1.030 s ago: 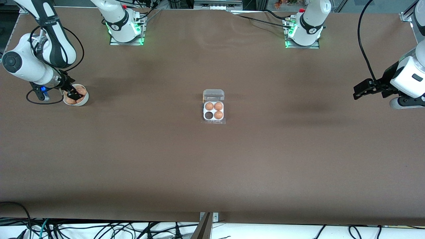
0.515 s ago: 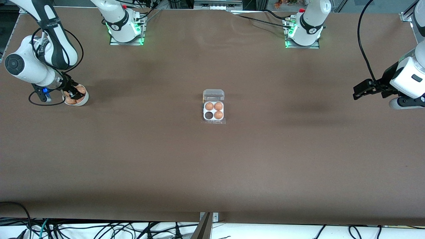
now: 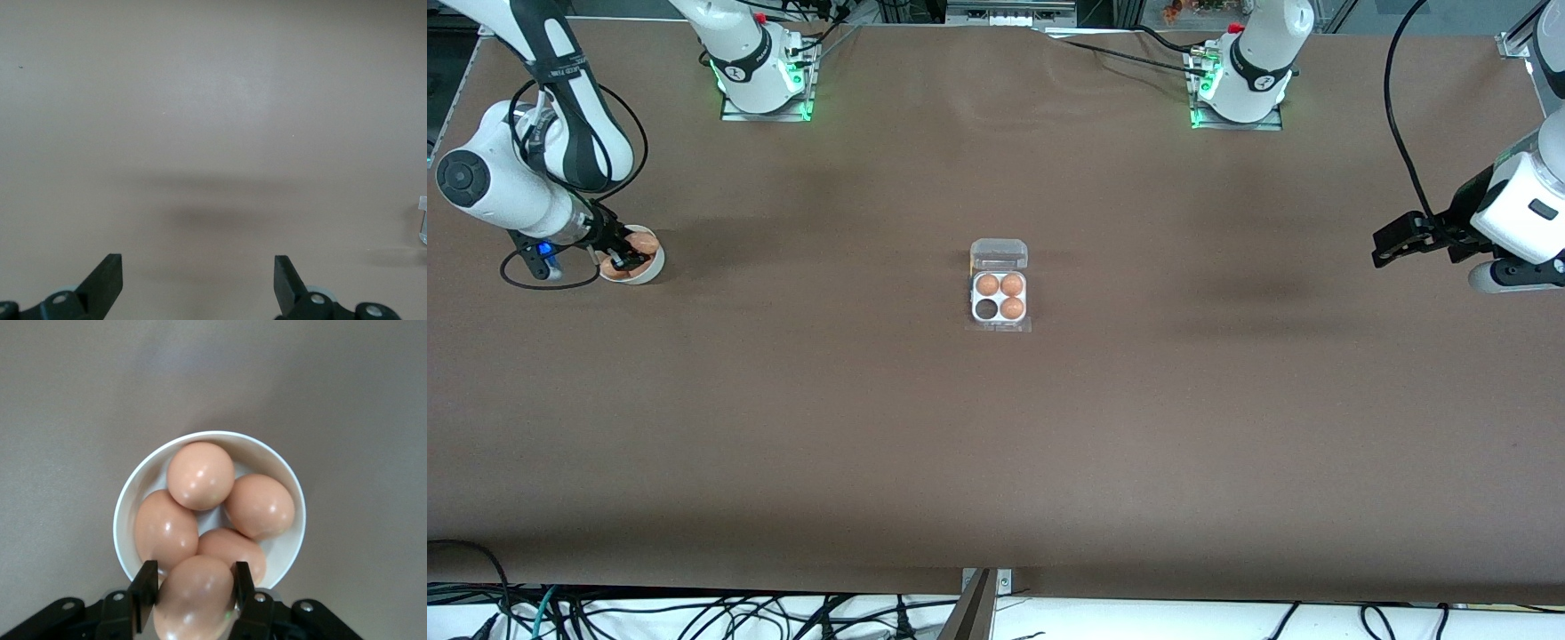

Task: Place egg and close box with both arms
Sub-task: 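Lower the right gripper and grasp one brown egg from the bowl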

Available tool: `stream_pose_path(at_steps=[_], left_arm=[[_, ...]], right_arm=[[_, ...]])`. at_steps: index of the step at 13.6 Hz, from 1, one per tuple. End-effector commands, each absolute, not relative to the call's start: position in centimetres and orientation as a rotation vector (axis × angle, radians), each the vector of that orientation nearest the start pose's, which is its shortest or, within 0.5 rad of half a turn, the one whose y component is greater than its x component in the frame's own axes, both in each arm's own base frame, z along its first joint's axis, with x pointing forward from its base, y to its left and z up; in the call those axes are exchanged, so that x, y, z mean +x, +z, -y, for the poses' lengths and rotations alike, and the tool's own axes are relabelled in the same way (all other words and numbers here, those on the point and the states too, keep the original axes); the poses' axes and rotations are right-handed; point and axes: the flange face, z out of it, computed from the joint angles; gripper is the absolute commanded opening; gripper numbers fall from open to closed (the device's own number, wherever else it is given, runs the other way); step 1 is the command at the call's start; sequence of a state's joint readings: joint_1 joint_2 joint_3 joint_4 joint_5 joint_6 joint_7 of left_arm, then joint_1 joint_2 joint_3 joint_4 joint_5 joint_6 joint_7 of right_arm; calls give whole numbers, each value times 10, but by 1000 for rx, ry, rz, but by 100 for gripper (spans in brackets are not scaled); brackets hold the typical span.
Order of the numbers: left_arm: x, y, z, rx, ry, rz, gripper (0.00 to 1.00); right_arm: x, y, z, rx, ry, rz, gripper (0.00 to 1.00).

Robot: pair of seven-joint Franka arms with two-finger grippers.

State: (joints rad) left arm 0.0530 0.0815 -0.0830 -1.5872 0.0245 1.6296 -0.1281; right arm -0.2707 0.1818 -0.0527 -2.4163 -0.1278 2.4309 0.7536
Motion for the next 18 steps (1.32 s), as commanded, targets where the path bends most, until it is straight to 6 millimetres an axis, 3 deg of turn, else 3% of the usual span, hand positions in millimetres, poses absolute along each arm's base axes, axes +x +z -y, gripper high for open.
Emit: stream_pose_path(at_steps=[1,5,6,13,15,18], left_arm=[[583,579,12,-3108,60,149,100],[583,579,11,-3108,61,152,100],[583,579,11,-3108,61,152,100],[583,579,12,-3108,60,149,100],[583,579,13,-3108,60,147,100],[583,579,13,-3108,60,147,100]], right_arm=[[456,219,150,-2895,239,-1496,49],[465,224,153,-2899,217,-1488,40],[467,226,153,-2897,213,-1490,32],[486,250,153,-2925,288,-1466,31],[500,262,138,-2953,257,-1418,31],[519,279,85,-3023,259,-1292,31]])
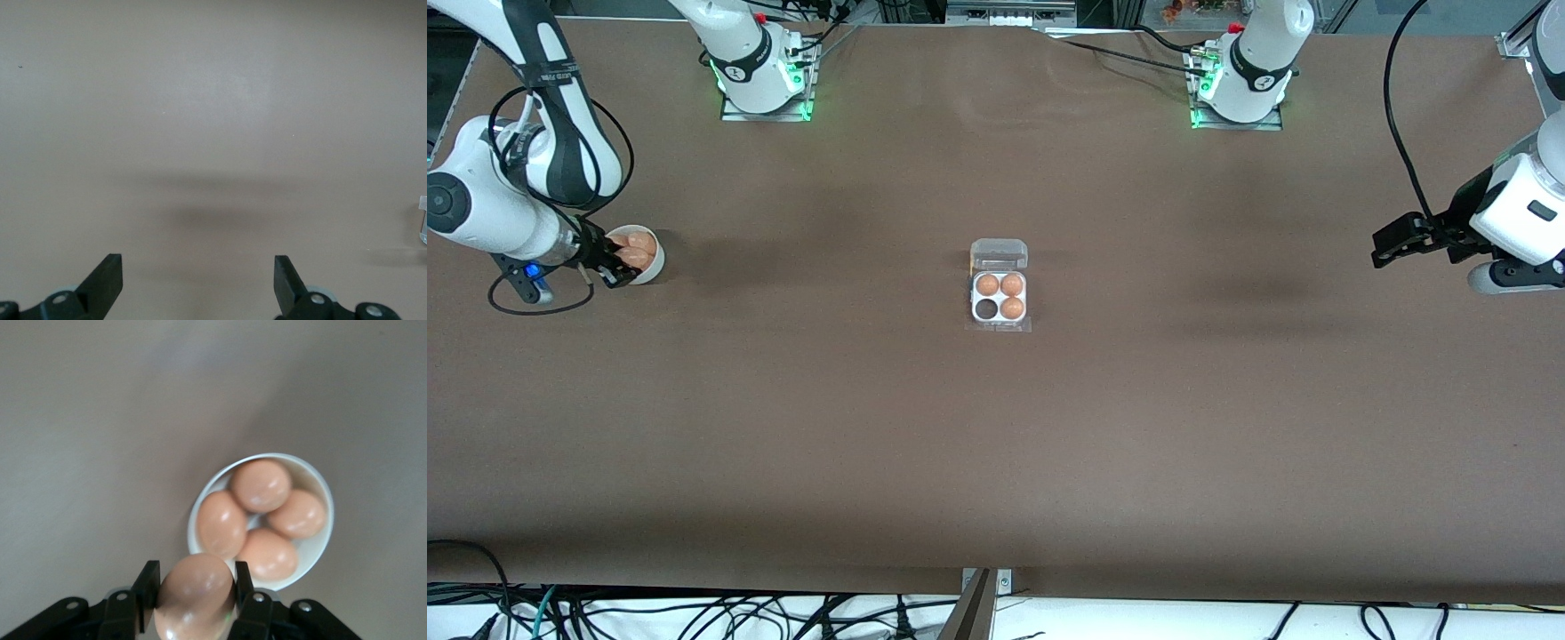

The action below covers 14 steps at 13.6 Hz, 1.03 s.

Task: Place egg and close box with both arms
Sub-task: 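Lift the egg and carry it with the right gripper toward the carton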

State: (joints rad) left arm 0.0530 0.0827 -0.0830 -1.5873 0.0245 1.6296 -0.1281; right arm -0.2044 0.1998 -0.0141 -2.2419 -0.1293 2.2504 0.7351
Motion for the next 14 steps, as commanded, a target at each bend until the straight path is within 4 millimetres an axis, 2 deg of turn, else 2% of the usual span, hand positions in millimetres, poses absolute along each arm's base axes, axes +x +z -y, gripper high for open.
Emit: stream_pose_path(at_steps=[1,3,4,6,8,11,14], left_arm=[[583,579,12,-3108,60,149,100],[583,580,11,-3108,58,150,100],[583,580,12,-3108,58,147,100],[583,580,12,-3108,58,150,100],[583,579,11,-3108,61,152,100],[583,580,11,-3108,58,150,100],[583,579,11,-3108,61,149,100]], right_arm=[[526,283,66,-3050,237,-1234,31],[533,287,26,-3101,208,-1119,31],[534,289,-2,-3127,196,-1050,31],[539,290,-38,-3155,171,-963,31],[542,292,-90,-3183,145,-831,31],[543,295,-154,-3224,97,-611,31],[540,289,-231,-3232,23,-400,31]])
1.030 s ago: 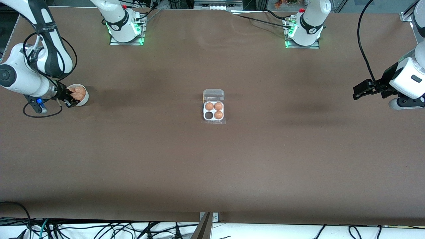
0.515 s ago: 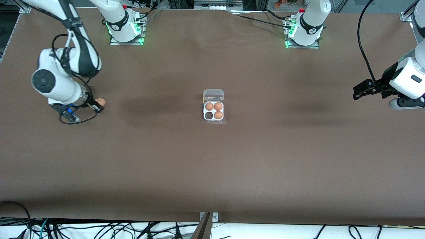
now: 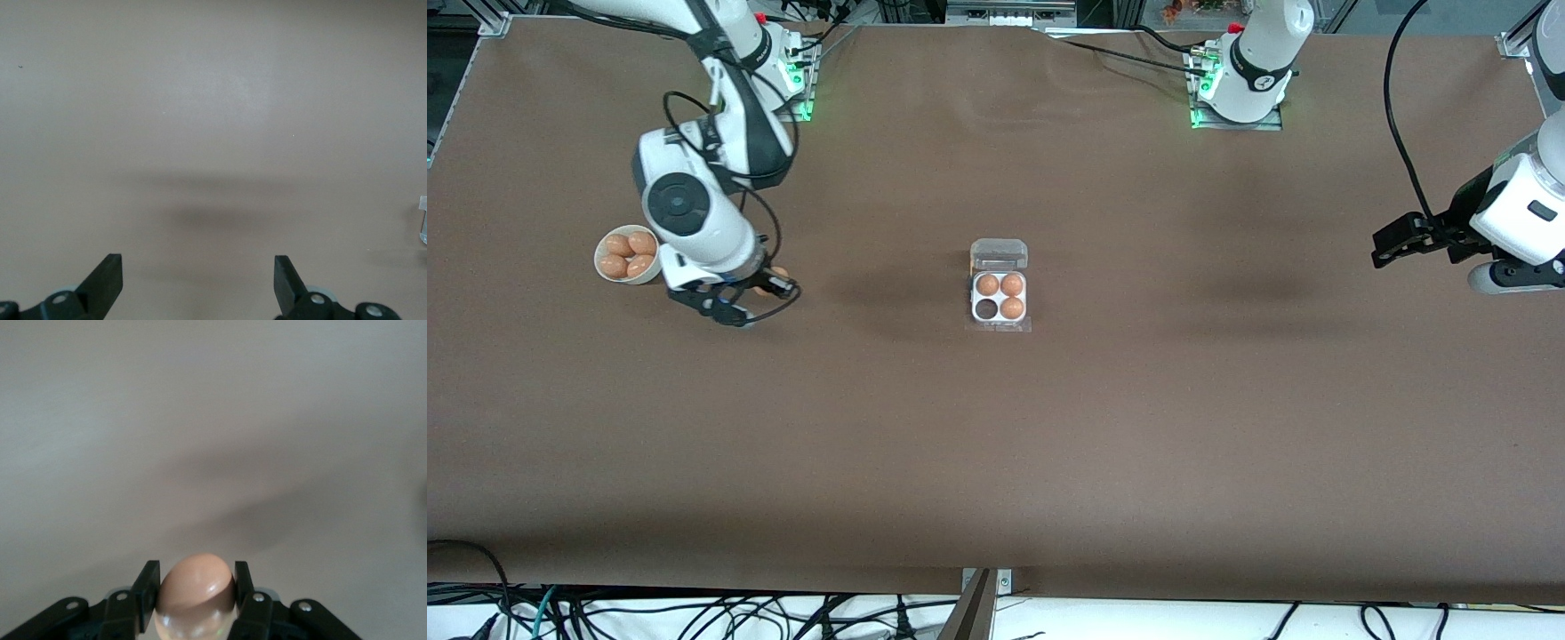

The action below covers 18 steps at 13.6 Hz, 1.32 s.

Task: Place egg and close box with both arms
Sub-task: 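Lift the egg and carry it with the right gripper toward the carton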

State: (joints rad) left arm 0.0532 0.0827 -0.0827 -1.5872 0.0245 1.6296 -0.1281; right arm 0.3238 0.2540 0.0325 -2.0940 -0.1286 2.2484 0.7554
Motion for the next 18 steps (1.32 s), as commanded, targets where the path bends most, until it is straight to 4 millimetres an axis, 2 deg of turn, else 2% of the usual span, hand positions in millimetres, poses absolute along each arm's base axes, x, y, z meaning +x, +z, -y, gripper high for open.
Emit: stream_pose_path(at_steps=[1,4,7,9,13,15,18], left_arm=[[583,579,11,-3108,61,152,100],[583,580,11,-3108,58,152,100],[583,580,11,-3108,58,152,100],[583,580,11,-3108,58,152,100],[583,579,11,-3108,61,152,100],[583,580,11,-3108,58,150,100],[583,580,11,-3108,58,150,100]], right_arm=[[540,285,-248,-3225,-9,-350,31],[534,274,-304,-3168,-143,-105,31],[536,273,-330,-3082,-300,128,31],[532,276,-347,-3023,-372,217,31],[531,283,-368,-2882,-583,542,31],[529,273,-375,-2798,-701,716,31],[524,255,-385,-2676,-858,876,31]])
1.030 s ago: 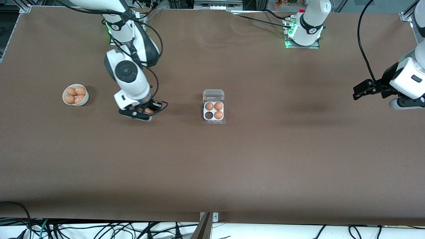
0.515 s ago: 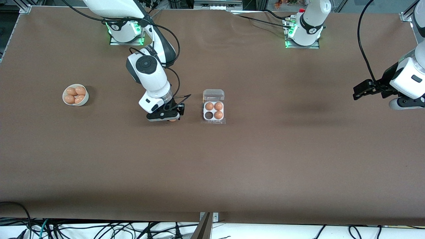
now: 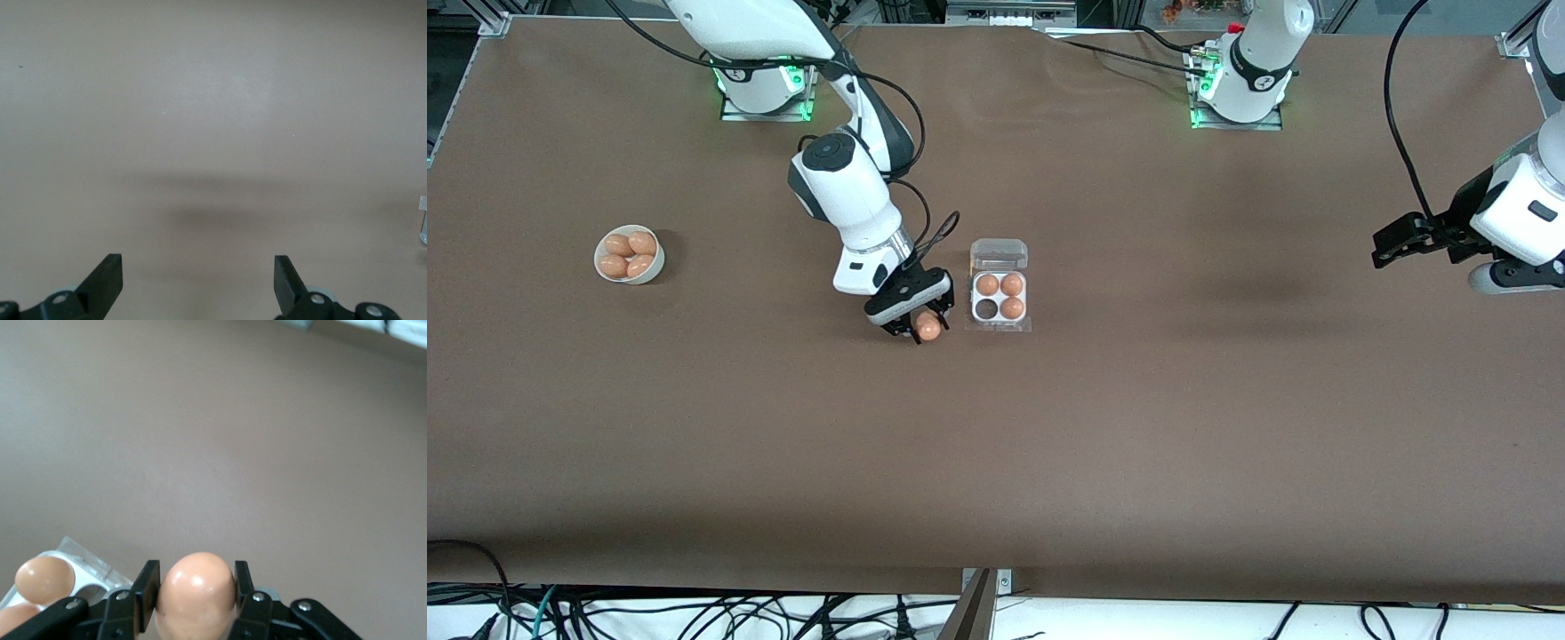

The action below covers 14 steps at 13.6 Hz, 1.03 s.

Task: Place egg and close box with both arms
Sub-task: 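Lift the egg and carry it with the right gripper toward the carton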

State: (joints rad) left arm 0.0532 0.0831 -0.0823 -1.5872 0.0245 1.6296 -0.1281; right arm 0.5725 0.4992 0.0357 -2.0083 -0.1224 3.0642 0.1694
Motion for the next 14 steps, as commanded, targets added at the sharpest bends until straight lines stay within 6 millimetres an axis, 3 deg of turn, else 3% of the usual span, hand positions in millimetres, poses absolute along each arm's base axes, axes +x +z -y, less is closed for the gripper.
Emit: stream_pose_path(at_steps=[1,6,11,14], left_arm=[[583,579,11,-3108,61,149,100],[583,579,11,-3108,61,149,100],[583,579,11,-3108,61,149,100],[583,578,12,-3108,63,149,100]], right_arm=[[520,251,-391,-2627,-915,929,31],[500,245,-413,-2544,-964,1018,31],[508,243,-405,-2546,-942,1222,31],[516,276,-399,-2662,-724,1336,32]])
